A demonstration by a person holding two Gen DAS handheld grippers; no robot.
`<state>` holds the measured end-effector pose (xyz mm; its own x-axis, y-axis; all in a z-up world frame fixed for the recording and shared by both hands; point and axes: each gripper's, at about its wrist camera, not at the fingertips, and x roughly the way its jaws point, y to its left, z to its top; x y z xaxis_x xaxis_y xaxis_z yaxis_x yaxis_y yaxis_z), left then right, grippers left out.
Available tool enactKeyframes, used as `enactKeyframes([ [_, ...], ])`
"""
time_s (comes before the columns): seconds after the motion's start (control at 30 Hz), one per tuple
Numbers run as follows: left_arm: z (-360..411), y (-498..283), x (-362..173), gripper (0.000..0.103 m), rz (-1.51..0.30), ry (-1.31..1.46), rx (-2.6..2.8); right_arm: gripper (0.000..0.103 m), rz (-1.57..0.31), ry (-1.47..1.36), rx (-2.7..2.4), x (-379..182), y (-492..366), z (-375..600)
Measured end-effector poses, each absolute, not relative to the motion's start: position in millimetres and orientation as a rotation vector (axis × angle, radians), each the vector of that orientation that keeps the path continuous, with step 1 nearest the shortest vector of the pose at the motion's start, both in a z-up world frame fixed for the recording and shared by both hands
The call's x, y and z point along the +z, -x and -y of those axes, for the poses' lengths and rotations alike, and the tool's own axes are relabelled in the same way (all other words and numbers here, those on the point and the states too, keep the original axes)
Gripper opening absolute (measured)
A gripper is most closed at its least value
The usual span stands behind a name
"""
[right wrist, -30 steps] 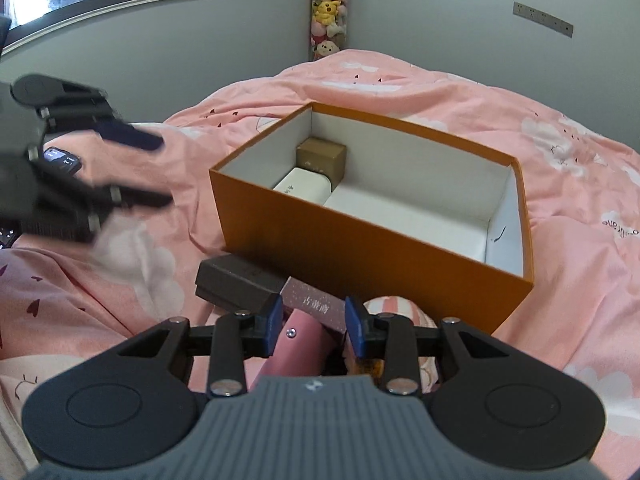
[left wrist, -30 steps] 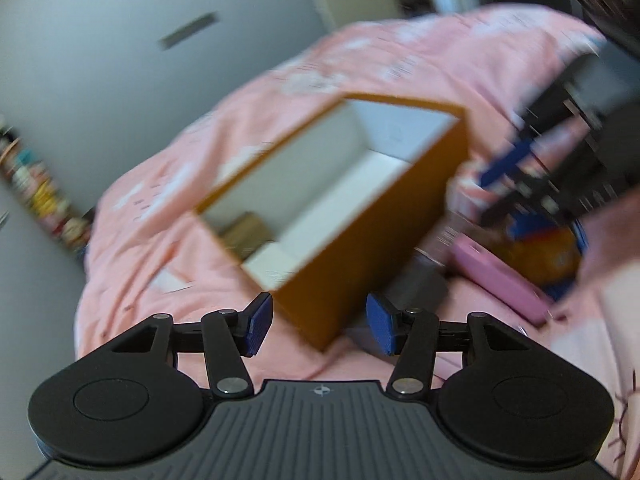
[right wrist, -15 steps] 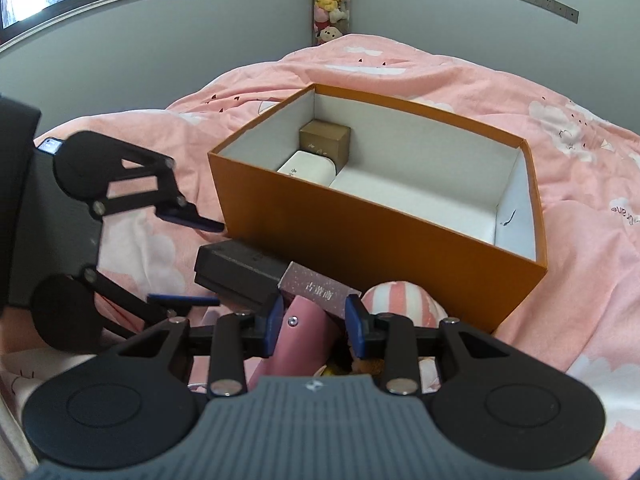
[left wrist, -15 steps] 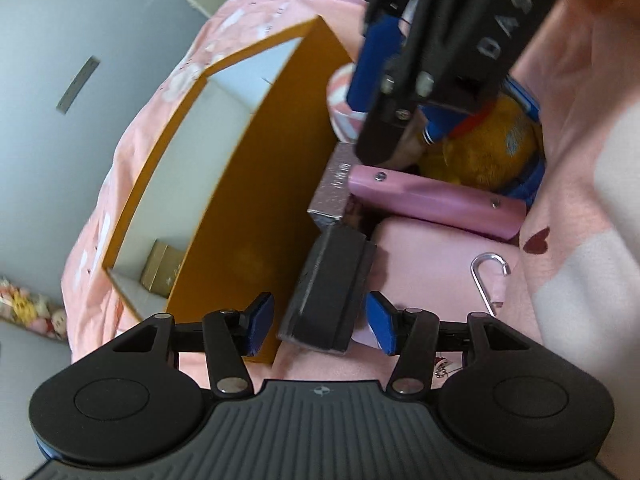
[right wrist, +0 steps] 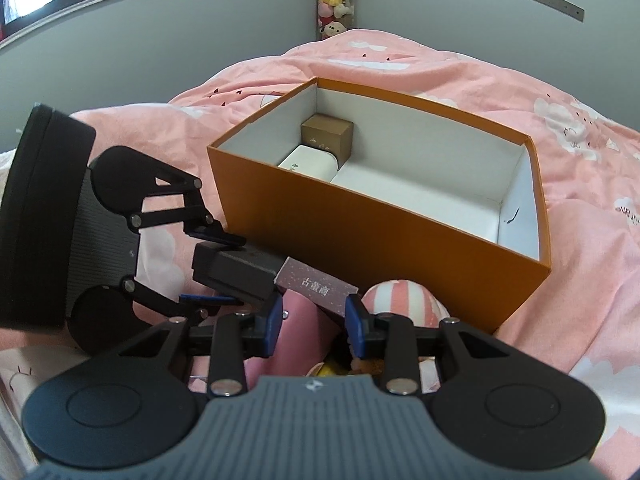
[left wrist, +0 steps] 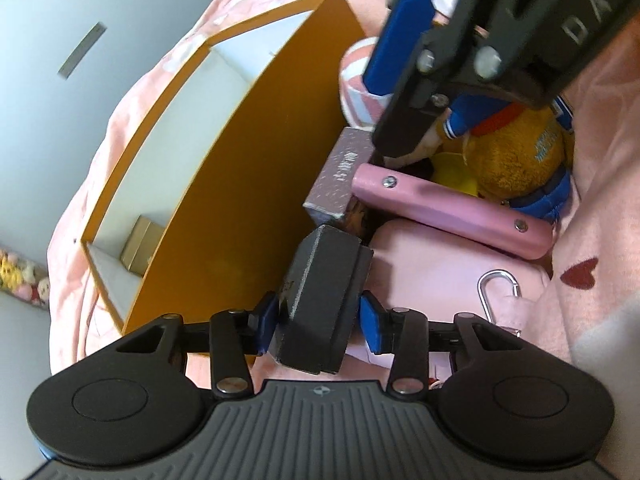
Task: Organize objects
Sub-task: 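Move both grippers back toward the remaining items beside the box, then grasp the dark grey box with the left gripper while the right grasps the tagged pink item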
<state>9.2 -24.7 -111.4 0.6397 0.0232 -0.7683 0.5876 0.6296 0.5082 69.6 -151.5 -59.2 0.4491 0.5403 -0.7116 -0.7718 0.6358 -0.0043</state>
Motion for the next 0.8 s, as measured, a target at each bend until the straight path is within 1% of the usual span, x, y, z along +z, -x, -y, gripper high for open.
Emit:
enactKeyframes([
  [0.13,12.9,-4.8,-97.6,0.044,-0.852,-0.726,-0.312,0.036,-0.727,0.397,0.86,-56.1,-70.5,149.7],
  [0.23,-0.7,-4.1,-80.9,0.041,-0.865,-0.59,-0.255,0.038,-0.739,0.401,0.878,-52.1,-75.8,146.2],
  [0.27,-5.4,-7.7,-72.9,0.041,-0.87,-0.53,-0.236,0.041,-0.749,0.402,0.884,-50.6,-78.3,143.8],
  [0.3,-12.0,-8.9,-66.7,0.041,-0.875,-0.464,-0.217,0.046,-0.755,0.407,0.887,-49.3,-80.2,140.9],
  [0.37,-25.3,-11.0,-56.3,0.04,-0.877,-0.344,-0.192,0.047,-0.762,0.443,0.894,-46.6,-84.4,132.7],
  [0.43,-27.3,-9.2,-48.7,0.039,-0.874,-0.24,-0.174,0.049,-0.765,0.526,0.916,-46.6,-87.5,122.2],
  [0.57,-36.9,-13.7,-37.9,0.038,-0.87,-0.118,-0.161,0.049,-0.747,0.724,0.995,-53.8,-91.5,103.6],
  [0.67,-41.5,-11.3,-31.4,0.038,-0.862,-0.069,-0.167,0.05,-0.738,0.866,1.039,-63.5,-95.2,91.5],
  [0.8,-38.8,-6.9,-22.7,0.038,-0.844,-0.052,-0.15,0.049,-0.759,0.96,1.092,-71.9,-102.2,79.3],
])
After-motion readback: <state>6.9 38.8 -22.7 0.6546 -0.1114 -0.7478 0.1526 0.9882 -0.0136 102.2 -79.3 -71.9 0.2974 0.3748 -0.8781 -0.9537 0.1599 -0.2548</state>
